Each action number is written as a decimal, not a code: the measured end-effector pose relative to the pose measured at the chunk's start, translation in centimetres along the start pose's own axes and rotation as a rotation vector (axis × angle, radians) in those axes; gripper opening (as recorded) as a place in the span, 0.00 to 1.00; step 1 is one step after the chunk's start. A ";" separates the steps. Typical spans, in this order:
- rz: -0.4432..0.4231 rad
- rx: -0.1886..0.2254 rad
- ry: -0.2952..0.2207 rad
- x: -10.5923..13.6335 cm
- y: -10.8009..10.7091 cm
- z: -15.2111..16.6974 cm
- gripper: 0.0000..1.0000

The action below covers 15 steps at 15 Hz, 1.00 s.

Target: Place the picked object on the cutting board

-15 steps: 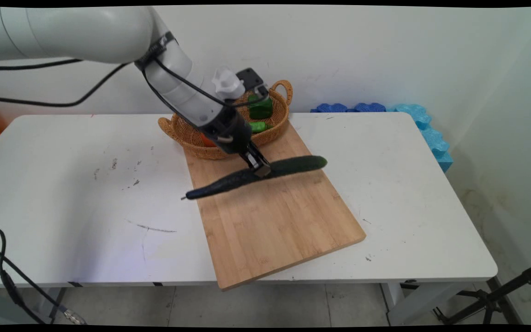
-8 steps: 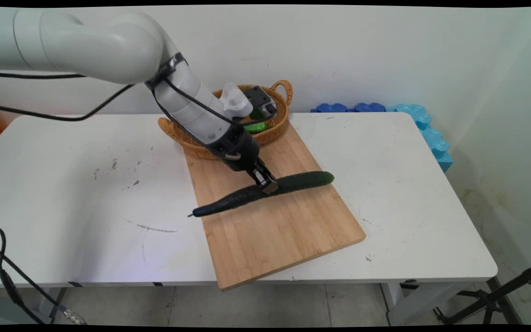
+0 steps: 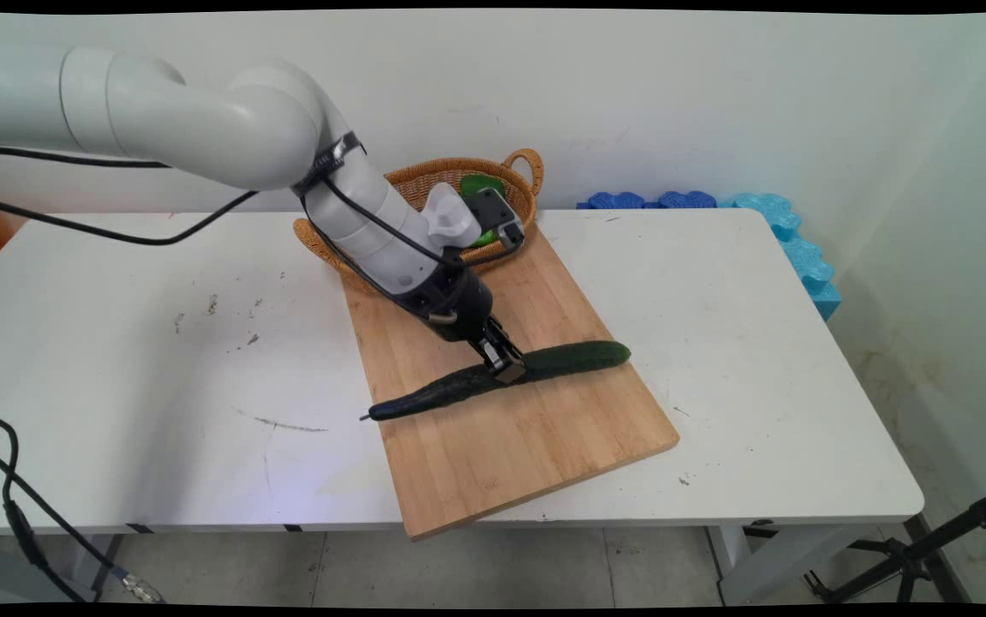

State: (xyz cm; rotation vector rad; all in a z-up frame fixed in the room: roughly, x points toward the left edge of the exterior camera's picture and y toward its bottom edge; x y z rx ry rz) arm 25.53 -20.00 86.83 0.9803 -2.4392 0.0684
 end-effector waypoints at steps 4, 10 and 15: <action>0.022 -0.005 0.001 -0.4 0.2 1.1 0.00; 0.059 -0.001 0.008 -0.8 0.4 2.1 1.00; 0.097 0.001 0.015 -1.1 0.3 2.3 1.00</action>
